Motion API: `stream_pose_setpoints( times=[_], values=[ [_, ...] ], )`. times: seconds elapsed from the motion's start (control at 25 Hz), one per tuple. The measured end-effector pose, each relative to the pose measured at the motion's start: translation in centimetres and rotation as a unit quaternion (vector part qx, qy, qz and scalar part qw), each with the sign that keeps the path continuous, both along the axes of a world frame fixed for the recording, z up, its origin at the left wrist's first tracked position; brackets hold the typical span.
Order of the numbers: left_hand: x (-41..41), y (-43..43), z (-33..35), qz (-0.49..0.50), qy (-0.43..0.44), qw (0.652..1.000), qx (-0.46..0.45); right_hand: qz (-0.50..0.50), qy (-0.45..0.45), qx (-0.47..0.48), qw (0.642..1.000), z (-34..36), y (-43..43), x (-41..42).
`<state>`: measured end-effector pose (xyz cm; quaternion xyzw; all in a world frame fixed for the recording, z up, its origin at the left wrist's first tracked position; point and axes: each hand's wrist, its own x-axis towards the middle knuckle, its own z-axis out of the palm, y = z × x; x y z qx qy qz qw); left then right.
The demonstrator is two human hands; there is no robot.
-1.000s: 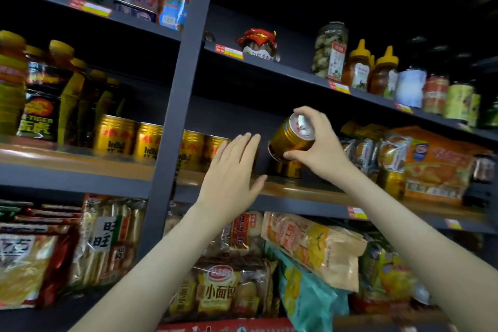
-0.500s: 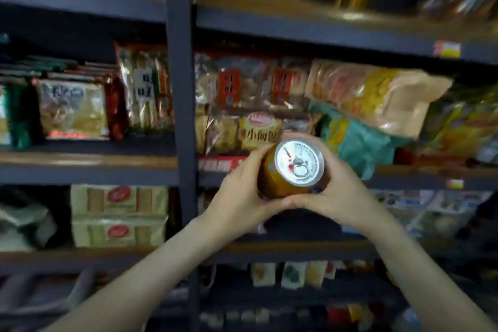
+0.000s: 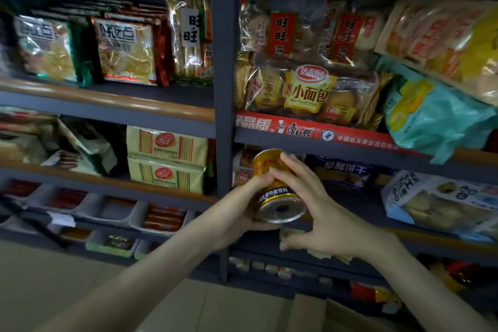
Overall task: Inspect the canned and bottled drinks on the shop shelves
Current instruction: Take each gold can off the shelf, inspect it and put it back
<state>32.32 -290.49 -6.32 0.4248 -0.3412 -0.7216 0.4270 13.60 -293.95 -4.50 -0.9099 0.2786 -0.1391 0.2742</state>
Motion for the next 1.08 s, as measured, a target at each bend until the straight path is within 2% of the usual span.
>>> stream_pose_setpoints(
  times=[0.12, 0.2, 0.28, 0.36, 0.4, 0.44, 0.48, 0.52, 0.6, 0.68, 0.72, 0.84, 0.88, 1.0, 1.08],
  values=[
    [-0.1, -0.2, -0.6, -0.030, 0.038, 0.999, 0.011, -0.019, -0.055, -0.093, 0.994, -1.7, -0.6, 0.1],
    [-0.2, -0.8, -1.1, -0.045, 0.008, 0.999, 0.018, -0.017, -0.089, -0.138, 0.986, -2.6, -0.9, -0.2],
    [-0.5, -1.1, -1.0, -0.049, -0.029, 0.997, 0.045, -0.028, -0.127, -0.137, 0.982, -3.4, -0.9, -0.9],
    [-0.7, -0.8, -0.9, -0.057, -0.162, 0.985, 0.028, -0.066, -0.163, -0.057, 0.983, -3.5, -0.7, -1.6],
    [-0.7, -0.1, -0.1, -0.100, -0.271, 0.957, 0.005, -0.085, -0.176, -0.021, 0.980, -3.5, -0.6, -1.9],
    [-0.9, 0.3, 0.3, -0.109, -0.389, 0.914, -0.027, -0.103, -0.186, 0.009, 0.977, -3.6, -0.4, -2.2],
    [-1.1, 0.9, 1.0, -0.086, -0.459, 0.880, -0.087, -0.120, -0.186, 0.034, 0.975, -3.6, -0.3, -2.4],
    [-1.4, 1.5, 1.6, -0.054, -0.465, 0.871, -0.146, -0.132, -0.181, 0.058, 0.973, -3.7, -0.3, -2.5],
    [-2.2, 2.5, 2.7, -0.035, -0.440, 0.875, -0.200, -0.137, -0.151, 0.076, 0.976, -3.6, -0.4, -2.4],
    [-2.6, 2.1, 2.1, -0.040, -0.489, 0.843, -0.220, -0.134, -0.110, 0.066, 0.983, -3.6, -0.6, -2.0],
    [-2.7, 1.5, 1.4, -0.028, -0.488, 0.847, -0.208, -0.136, -0.097, 0.075, 0.983, -3.5, -0.5, -1.9],
    [-2.5, 0.9, 0.3, 0.047, -0.340, 0.933, -0.106, -0.133, -0.084, 0.145, 0.977, -3.1, 0.2, -2.3],
    [-2.5, 0.9, -0.1, 0.050, -0.310, 0.946, -0.083, -0.133, -0.079, 0.145, 0.977, -3.1, 0.5, -2.6],
    [-3.0, 1.3, 0.1, -0.020, -0.273, 0.959, -0.066, -0.159, -0.057, 0.132, 0.977, -2.8, 1.4, -2.9],
    [-3.5, 1.4, 0.8, -0.060, -0.299, 0.949, -0.087, -0.163, -0.038, 0.098, 0.981, -2.8, 1.8, -2.4]
  ],
)
